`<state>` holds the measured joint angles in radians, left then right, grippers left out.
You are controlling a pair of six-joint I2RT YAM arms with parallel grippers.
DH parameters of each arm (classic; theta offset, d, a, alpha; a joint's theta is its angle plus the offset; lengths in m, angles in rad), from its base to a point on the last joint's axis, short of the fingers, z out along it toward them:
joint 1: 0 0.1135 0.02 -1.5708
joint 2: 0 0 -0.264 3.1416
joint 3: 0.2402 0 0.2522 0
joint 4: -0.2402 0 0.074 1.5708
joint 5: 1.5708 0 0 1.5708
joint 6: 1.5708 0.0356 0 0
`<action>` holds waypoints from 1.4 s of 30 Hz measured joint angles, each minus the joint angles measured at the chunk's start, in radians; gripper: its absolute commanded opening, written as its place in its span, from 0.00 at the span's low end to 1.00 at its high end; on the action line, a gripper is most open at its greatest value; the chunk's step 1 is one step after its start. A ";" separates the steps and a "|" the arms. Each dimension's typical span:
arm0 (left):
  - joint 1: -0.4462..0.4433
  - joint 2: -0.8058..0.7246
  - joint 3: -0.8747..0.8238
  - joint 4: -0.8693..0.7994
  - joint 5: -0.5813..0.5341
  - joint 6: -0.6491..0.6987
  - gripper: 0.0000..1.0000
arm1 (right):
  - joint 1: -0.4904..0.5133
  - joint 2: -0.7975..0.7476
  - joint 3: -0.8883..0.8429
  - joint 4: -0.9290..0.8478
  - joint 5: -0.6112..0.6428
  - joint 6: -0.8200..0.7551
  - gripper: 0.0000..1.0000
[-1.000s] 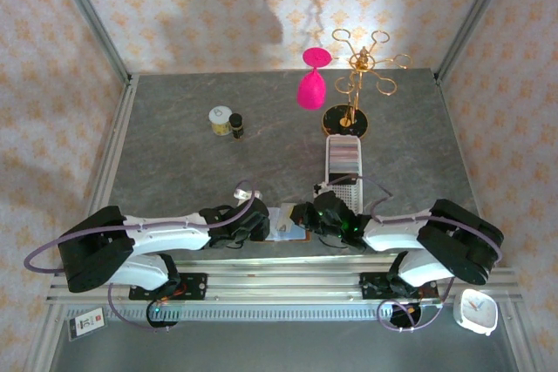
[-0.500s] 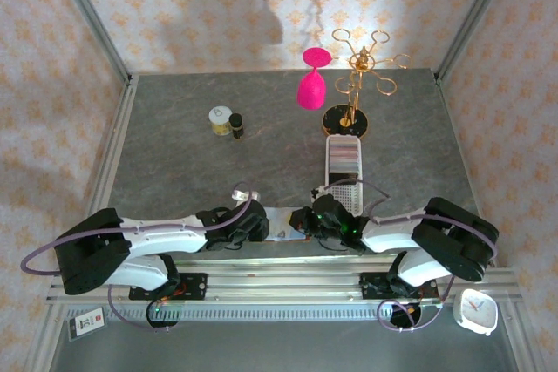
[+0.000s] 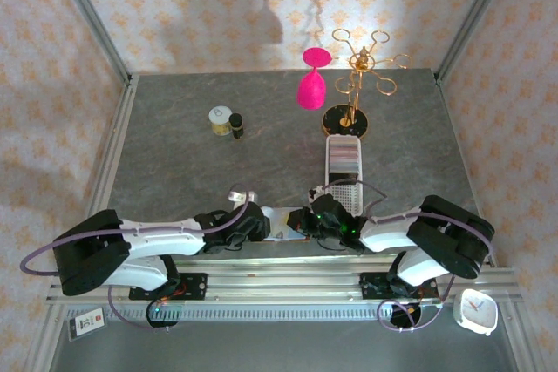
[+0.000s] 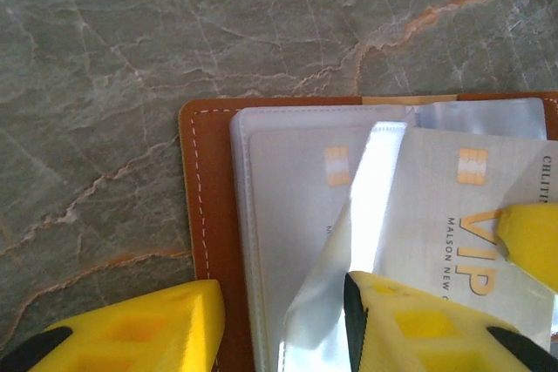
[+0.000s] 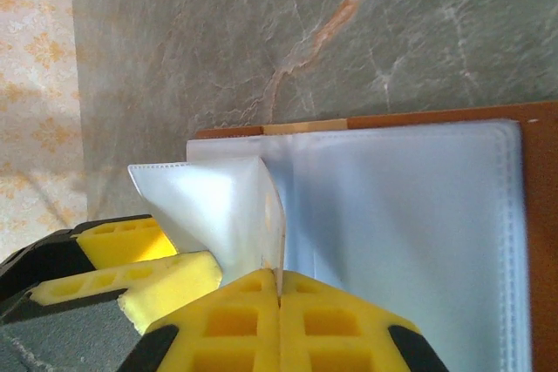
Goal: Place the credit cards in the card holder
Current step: Insert the credit card into the card slot.
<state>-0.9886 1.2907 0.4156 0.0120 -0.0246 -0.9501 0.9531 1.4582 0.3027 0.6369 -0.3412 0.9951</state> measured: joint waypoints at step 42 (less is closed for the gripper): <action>0.007 -0.091 -0.149 0.211 -0.031 -0.199 0.47 | -0.001 0.068 0.045 0.035 -0.034 -0.095 0.00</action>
<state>-0.9813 1.1999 0.2665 0.2234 -0.0559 -1.1488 0.9520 1.5261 0.3473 0.6716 -0.3752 0.8997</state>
